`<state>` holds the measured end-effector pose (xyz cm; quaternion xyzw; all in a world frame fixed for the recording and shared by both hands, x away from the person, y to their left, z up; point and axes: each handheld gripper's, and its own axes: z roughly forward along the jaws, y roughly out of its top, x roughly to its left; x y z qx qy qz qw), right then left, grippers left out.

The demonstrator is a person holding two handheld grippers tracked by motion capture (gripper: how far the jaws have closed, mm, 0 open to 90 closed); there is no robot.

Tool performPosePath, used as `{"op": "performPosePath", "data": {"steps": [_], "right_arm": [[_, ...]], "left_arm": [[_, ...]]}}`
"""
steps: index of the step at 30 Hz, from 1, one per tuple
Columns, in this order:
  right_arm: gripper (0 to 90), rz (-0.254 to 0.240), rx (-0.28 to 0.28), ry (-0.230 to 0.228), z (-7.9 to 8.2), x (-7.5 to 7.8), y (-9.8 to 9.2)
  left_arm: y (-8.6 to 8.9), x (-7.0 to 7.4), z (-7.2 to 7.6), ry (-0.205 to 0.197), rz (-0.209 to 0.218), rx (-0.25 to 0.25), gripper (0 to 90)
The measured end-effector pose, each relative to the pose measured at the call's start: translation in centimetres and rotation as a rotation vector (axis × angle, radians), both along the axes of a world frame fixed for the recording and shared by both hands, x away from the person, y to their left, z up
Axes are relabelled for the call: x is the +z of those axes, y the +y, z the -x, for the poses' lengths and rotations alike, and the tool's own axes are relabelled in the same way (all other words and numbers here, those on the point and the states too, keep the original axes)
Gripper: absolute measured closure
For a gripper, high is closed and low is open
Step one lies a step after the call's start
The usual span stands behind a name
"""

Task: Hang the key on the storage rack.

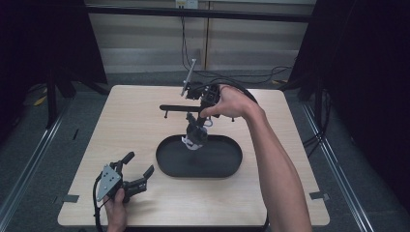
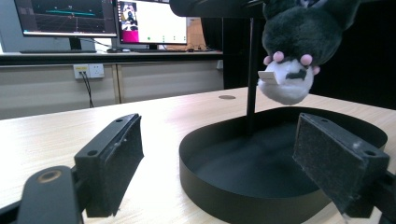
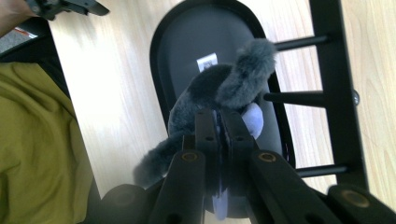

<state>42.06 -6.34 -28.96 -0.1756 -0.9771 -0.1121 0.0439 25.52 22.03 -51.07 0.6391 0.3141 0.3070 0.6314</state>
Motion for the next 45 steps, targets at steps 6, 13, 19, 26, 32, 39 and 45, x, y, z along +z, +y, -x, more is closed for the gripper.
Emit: {"op": "performPosePath", "data": {"steps": [6, 13, 19, 26, 32, 39, 45], "right_arm": [[87.3, 0.017, -0.011, -0.005, -0.7, -0.4, -0.3], [87.2, 0.019, -0.019, -0.009, -1.5, -0.9, -0.5], [87.0, 0.018, -0.023, -0.014, -1.9, -1.4, -0.5], [87.1, 0.009, -0.034, -0.006, -2.5, -1.8, -0.7], [87.1, 0.015, -0.025, 0.000, -2.8, -2.1, -0.5], [87.0, 0.016, -0.041, -0.004, -3.3, -2.4, -0.7], [87.1, 0.016, -0.051, -0.013, -3.4, -2.4, -0.8]], "left_arm": [[0.0, 0.0, 0.0, 0.000, -0.003, -0.003, 15.5], [0.0, 0.0, 0.0, 0.001, -0.003, -0.005, 15.5], [0.0, 0.0, 0.0, 0.001, -0.004, -0.006, 15.6], [0.0, 0.0, 0.0, 0.001, -0.004, -0.006, 15.5], [0.0, 0.0, 0.0, 0.001, -0.003, -0.006, 15.5], [0.0, 0.0, 0.0, 0.001, -0.003, -0.006, 15.5], [0.0, 0.0, 0.0, 0.001, -0.004, -0.006, 15.5]]}}
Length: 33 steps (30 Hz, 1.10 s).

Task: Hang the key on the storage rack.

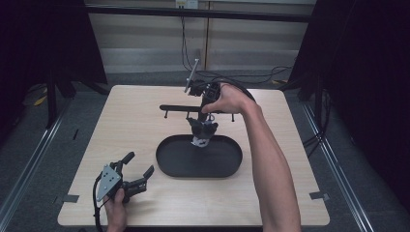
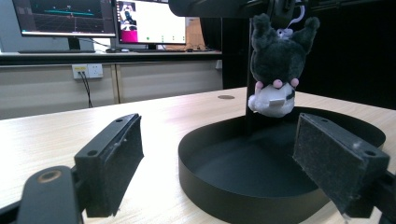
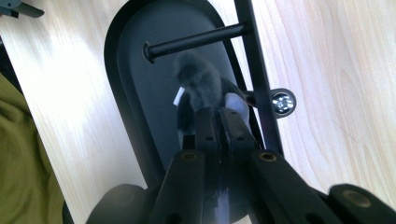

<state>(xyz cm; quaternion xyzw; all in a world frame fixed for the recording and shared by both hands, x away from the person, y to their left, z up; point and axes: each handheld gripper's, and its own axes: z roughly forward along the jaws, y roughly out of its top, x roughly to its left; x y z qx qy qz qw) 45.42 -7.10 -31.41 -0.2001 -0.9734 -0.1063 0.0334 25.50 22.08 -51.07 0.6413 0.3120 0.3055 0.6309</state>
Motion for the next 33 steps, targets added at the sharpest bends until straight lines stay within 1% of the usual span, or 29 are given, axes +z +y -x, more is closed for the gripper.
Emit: {"op": "performPosePath", "data": {"steps": [5, 7, 9, 11, 13, 17, 18, 19, 20, 22, 23, 25, 27, 30, 31, 32, 33], "right_arm": [[87.0, -0.001, -0.002, -0.006, 0.1, 0.0, 0.1], [86.9, -0.010, -0.008, 0.002, 0.0, 0.1, 0.1], [86.9, -0.018, -0.011, -0.002, 0.0, 0.1, 0.1], [87.0, -0.016, -0.009, 0.003, 0.0, 0.1, 0.2], [86.5, -0.028, -0.011, -0.004, 0.1, 0.1, 0.2], [83.5, -0.032, -0.010, -0.007, 0.1, 0.1, 0.2], [81.5, -0.043, -0.014, -0.012, 0.2, 0.0, 0.3], [80.0, -0.038, -0.015, -0.002, 0.1, 0.1, 0.3], [78.1, -0.047, -0.018, 0.004, 0.2, 0.0, 0.2], [77.6, -0.052, -0.018, -0.006, 0.3, -0.1, 0.2], [76.1, -0.070, -0.024, -0.008, 0.3, -0.1, 0.2], [74.7, -0.085, -0.020, -0.009, 0.5, 0.0, 0.2], [71.6, -0.081, -0.021, -0.011, 0.7, 0.1, 0.3], [67.8, -0.094, -0.018, -0.022, 1.1, 0.6, 0.2], [67.1, -0.108, -0.015, -0.025, 1.2, 0.7, 0.1], [65.6, -0.106, -0.020, -0.024, 1.4, 0.8, 0.1], [63.6, -0.107, -0.019, -0.032, 1.5, 0.8, 0.1]], "left_arm": [[0.0, 0.0, 0.0, 0.000, 0.000, 0.000, 15.5], [0.0, 0.0, 0.0, 0.002, 0.003, -0.001, 15.5], [0.0, 0.0, 0.0, 0.002, 0.004, -0.001, 15.5], [0.0, 0.0, 0.0, 0.002, 0.003, -0.002, 15.5], [0.0, 0.0, 0.0, 0.002, 0.003, -0.002, 15.6], [0.0, 0.0, 0.0, 0.002, 0.003, -0.002, 15.6], [0.0, 0.0, 0.0, 0.002, 0.003, -0.002, 15.5], [0.0, 0.0, 0.0, 0.002, 0.003, -0.002, 15.5], [0.0, 0.0, 0.0, 0.002, 0.003, -0.002, 15.5], [0.0, 0.0, 0.0, 0.002, 0.002, -0.002, 15.5], [0.0, 0.0, 0.0, 0.002, 0.003, -0.002, 15.5], [0.0, 0.0, 0.0, 0.002, 0.002, -0.003, 15.5], [0.0, 0.0, 0.0, 0.002, 0.002, -0.003, 15.5], [0.0, 0.0, 0.0, 0.000, -0.001, -0.002, 15.5], [0.0, 0.0, 0.0, 0.000, -0.001, -0.002, 15.5], [0.0, 0.0, 0.0, 0.000, -0.002, -0.002, 15.5], [0.0, 0.0, 0.0, 0.000, -0.002, -0.002, 15.5]]}}
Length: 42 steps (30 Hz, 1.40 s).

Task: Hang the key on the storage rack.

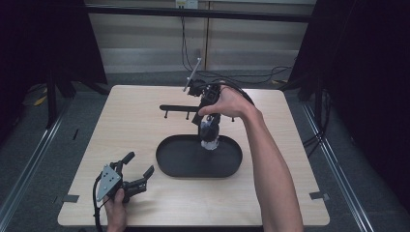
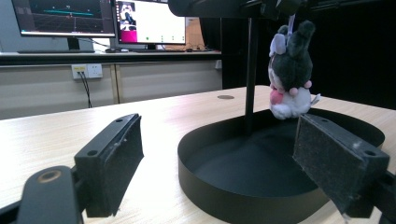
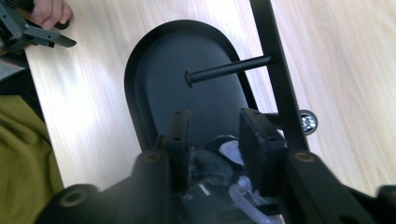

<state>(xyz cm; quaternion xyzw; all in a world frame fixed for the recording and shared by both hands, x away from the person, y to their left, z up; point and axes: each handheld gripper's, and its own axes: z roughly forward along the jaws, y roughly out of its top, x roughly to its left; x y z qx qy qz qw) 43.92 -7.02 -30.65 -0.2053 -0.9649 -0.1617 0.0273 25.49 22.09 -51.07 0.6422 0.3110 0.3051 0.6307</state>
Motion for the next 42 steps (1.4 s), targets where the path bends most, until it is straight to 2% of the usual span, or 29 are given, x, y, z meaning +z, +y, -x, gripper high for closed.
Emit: {"op": "performPosePath", "data": {"steps": [4, 6, 9, 13, 15, 17, 22, 23, 25, 32, 36, 39, 42], "right_arm": [[58.0, -0.004, 0.005, -0.019, 0.6, 0.1, 0.0], [56.4, -0.035, 0.006, -0.024, 1.0, 0.2, -0.1], [52.3, -0.040, 0.005, -0.033, 1.4, 0.2, -0.3], [50.6, -0.074, 0.011, -0.016, 2.3, 0.3, -0.5], [49.7, -0.080, 0.007, -0.035, 2.7, 0.2, -0.6], [49.7, -0.113, 0.017, -0.035, 3.1, 0.1, -0.8], [48.9, -0.119, 0.013, -0.040, 4.3, -0.4, -1.0], [47.3, -0.120, 0.020, -0.060, 4.5, -0.5, -1.1], [45.5, -0.156, 0.013, -0.056, 5.0, -0.8, -1.3], [40.4, -0.213, 0.007, -0.089, 6.6, -1.6, -2.2], [39.2, -0.264, -0.005, -0.101, 7.6, -2.4, -2.9], [38.0, -0.320, -0.005, -0.105, 8.4, -3.1, -3.4], [37.2, -0.342, -0.006, -0.122, 8.9, -4.0, -3.8]], "left_arm": [[0.0, 0.0, 0.0, 0.000, 0.000, 0.000, 15.5], [0.0, 0.0, 0.0, 0.000, 0.000, 0.000, 15.5], [0.0, 0.0, 0.0, 0.002, 0.003, -0.001, 15.6], [0.0, 0.0, 0.0, 0.002, 0.003, 0.000, 15.5], [0.0, 0.0, 0.0, 0.002, 0.004, -0.001, 15.6], [0.0, 0.0, 0.0, 0.001, -0.004, -0.001, 15.5], [0.0, 0.0, 0.0, 0.000, -0.004, -0.001, 15.6], [0.0, 0.0, 0.0, 0.000, -0.002, -0.001, 15.5], [0.0, 0.0, 0.0, 0.000, 0.006, 0.000, 15.5], [0.1, 0.0, 0.0, 0.002, -0.007, -0.003, 15.6], [0.0, 0.0, 0.0, 0.002, -0.007, -0.003, 15.5], [0.0, 0.0, 0.0, 0.002, -0.005, -0.003, 15.6], [0.0, 0.0, 0.0, 0.002, -0.006, -0.003, 15.5]]}}
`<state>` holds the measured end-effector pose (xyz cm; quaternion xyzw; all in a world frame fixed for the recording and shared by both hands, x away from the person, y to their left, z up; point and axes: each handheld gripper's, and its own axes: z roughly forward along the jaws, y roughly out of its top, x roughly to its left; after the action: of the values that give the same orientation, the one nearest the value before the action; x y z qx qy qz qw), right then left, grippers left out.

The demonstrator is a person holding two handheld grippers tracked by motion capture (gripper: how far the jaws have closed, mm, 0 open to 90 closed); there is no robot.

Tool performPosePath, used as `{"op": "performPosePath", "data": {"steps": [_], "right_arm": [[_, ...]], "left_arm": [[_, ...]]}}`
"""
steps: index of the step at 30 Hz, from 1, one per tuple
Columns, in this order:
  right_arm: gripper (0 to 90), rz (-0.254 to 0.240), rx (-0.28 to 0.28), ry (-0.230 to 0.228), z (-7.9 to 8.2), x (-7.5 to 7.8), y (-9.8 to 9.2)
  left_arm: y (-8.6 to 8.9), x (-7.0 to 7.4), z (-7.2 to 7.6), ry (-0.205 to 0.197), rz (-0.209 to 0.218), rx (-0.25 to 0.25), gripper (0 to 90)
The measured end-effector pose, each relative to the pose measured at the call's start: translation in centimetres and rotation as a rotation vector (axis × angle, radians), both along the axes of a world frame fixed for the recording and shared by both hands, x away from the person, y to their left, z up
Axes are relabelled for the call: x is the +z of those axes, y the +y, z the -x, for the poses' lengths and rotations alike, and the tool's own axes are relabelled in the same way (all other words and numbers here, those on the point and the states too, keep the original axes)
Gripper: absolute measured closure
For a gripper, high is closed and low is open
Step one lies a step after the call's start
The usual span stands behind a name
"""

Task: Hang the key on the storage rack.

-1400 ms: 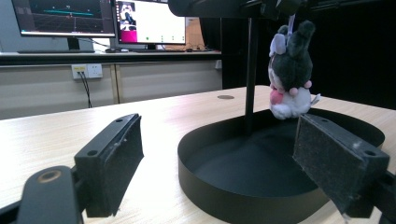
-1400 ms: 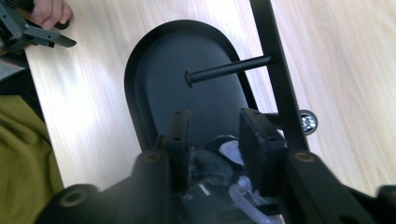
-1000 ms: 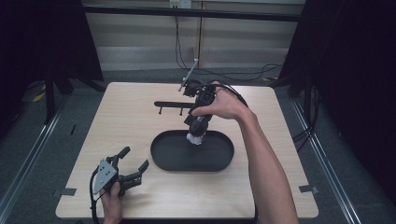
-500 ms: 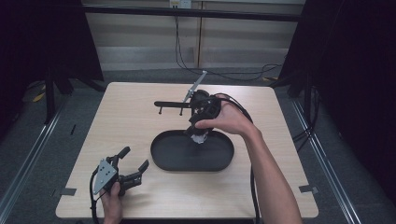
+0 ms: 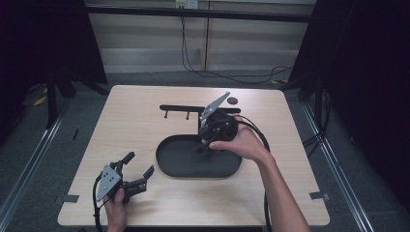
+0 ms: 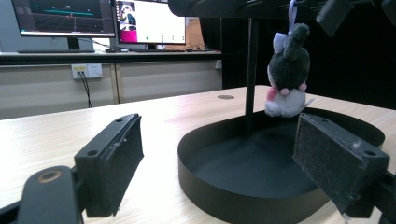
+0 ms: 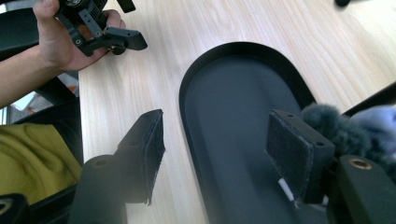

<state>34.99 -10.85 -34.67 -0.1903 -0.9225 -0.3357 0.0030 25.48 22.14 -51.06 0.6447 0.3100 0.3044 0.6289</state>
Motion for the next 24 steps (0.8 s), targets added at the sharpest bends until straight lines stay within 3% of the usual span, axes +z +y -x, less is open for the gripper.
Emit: {"op": "performPosePath", "data": {"steps": [4, 12, 14, 18, 24], "right_arm": [[35.3, -0.029, -0.026, -0.002, 0.6, -0.9, -0.7], [30.6, -0.224, -0.137, -0.088, 3.5, -3.3, -2.5], [30.7, -0.228, -0.185, -0.138, 4.2, -4.2, -3.0], [30.4, -0.271, -0.243, -0.151, 5.1, -6.1, -4.0], [23.1, -0.324, -0.331, -0.172, 6.8, -9.0, -5.1]], "left_arm": [[0.0, 0.0, 0.0, 0.000, 0.000, 0.000, 15.5], [0.0, 0.0, 0.0, 0.000, 0.000, 0.000, 15.5], [0.0, 0.0, 0.0, 0.000, 0.000, 0.000, 15.5], [0.0, 0.0, 0.0, 0.000, 0.000, 0.000, 15.6], [0.0, 0.0, 0.0, 0.000, -0.002, 0.000, 15.6]]}}
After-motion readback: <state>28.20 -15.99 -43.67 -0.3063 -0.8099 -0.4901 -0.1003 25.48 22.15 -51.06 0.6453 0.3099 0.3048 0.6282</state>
